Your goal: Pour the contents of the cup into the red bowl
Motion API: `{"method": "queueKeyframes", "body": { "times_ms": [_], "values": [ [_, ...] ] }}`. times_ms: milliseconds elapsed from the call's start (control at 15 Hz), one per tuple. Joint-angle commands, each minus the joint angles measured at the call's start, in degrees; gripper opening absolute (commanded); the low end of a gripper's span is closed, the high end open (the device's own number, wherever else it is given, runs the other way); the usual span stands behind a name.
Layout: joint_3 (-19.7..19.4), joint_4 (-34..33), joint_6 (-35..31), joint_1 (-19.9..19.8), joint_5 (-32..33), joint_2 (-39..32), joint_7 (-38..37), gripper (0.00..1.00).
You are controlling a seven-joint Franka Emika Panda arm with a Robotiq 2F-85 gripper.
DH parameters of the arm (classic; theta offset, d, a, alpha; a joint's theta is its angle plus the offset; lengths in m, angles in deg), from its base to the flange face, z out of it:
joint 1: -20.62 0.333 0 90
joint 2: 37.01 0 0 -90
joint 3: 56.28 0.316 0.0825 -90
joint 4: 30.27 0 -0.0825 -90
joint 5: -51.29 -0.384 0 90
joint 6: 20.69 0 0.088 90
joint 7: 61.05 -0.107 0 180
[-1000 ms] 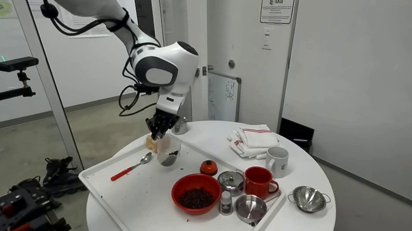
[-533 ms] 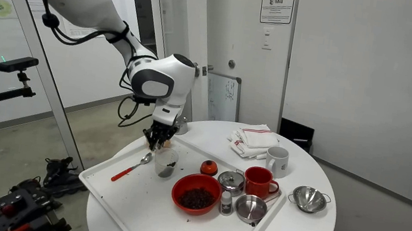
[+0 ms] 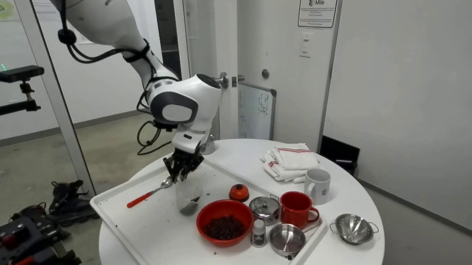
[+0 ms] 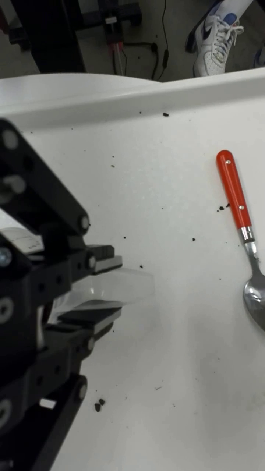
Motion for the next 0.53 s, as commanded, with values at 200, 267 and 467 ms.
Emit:
{"method": "queueKeyframes", "body": {
  "times_ms": [200, 267, 467],
  "values": [
    [-0.25, -1.1, -1.21, 1.55, 4.4, -2.03, -6.38, 0.53],
    [-0.2, -1.16, -1.12, 1.57, 4.73, -2.04, -6.81, 0.6],
    [0.05, -0.83, -1.58, 1.29, 4.81, -1.51, -7.06, 0.82]
  ]
}}
